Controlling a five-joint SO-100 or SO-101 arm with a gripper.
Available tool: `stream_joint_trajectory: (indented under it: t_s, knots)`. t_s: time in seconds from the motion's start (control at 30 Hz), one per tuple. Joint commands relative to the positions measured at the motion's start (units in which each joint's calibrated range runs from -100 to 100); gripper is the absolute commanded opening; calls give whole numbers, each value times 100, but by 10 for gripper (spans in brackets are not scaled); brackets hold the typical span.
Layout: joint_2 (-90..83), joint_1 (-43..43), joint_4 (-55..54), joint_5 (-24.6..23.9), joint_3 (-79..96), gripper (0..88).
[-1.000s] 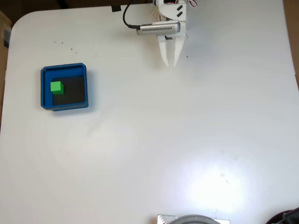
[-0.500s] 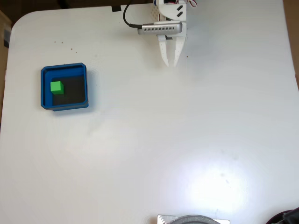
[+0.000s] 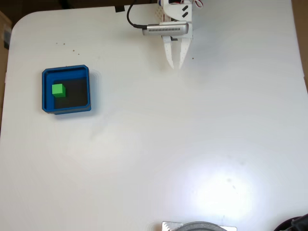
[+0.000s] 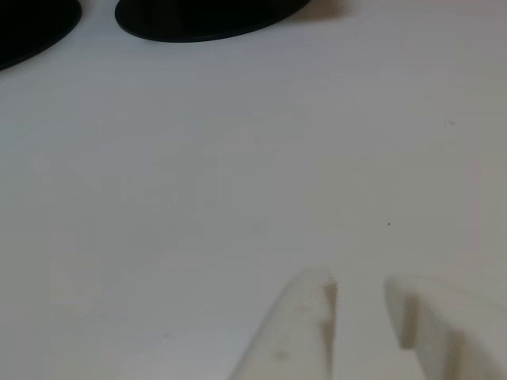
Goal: Pick up green cube and drop it in the blue box
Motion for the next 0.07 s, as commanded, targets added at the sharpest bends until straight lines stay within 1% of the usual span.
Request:
stream_joint_trajectory:
  t_s: [0.0,0.03]
  knots:
    - [-117,39,-117,20,27,13]
    - [-117,39,-117,20,27,13]
